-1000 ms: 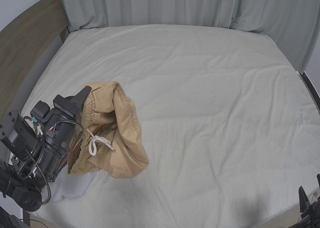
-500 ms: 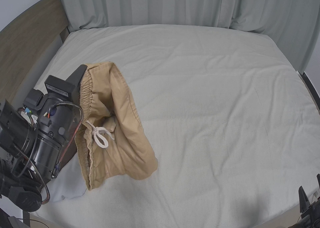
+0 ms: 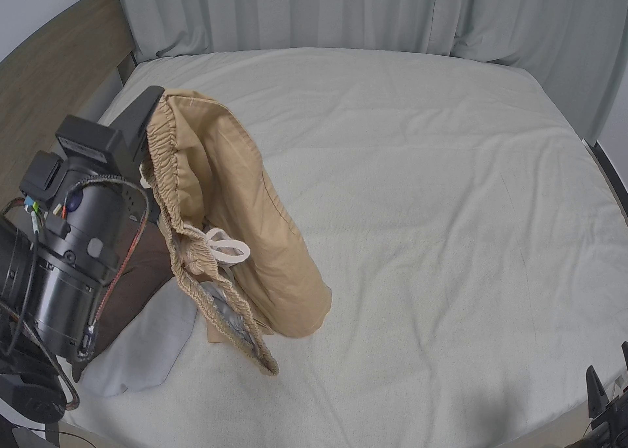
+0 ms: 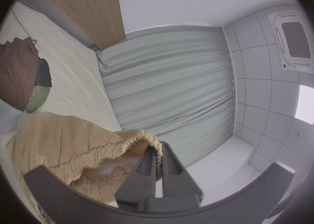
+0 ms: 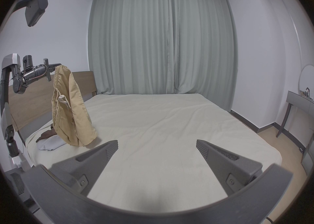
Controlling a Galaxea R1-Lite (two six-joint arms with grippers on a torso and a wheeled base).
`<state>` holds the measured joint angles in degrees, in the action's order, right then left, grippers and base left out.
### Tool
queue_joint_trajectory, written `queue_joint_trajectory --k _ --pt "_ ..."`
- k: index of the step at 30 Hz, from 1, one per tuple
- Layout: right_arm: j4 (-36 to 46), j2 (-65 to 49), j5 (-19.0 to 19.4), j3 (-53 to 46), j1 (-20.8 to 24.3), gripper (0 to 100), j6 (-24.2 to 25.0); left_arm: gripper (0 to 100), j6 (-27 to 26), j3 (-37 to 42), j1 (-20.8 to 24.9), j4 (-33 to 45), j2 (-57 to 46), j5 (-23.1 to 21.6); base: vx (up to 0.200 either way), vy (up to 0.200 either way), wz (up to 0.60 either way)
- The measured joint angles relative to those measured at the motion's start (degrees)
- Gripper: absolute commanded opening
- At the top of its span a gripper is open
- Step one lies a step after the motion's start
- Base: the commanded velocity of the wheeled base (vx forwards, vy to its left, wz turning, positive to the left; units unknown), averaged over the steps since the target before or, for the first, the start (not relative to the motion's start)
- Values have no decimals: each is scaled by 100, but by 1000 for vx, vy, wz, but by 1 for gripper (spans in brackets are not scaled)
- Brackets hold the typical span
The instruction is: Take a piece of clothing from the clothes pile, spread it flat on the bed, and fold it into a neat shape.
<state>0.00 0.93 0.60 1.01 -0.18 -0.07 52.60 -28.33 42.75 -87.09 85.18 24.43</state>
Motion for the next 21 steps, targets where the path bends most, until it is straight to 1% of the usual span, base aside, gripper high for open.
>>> queue_joint_trajectory --k 7,13,21 --pt "-2 0 0 0 0 100 0 0 -2 496 16 -11 -20 -301 0 0 0" --pt "-2 0 -2 0 0 100 0 0 -9 965 -20 0 187 -689 0 0 0" --pt "-2 0 0 0 0 100 0 0 -27 955 10 -52 1000 -900 0 0 0"
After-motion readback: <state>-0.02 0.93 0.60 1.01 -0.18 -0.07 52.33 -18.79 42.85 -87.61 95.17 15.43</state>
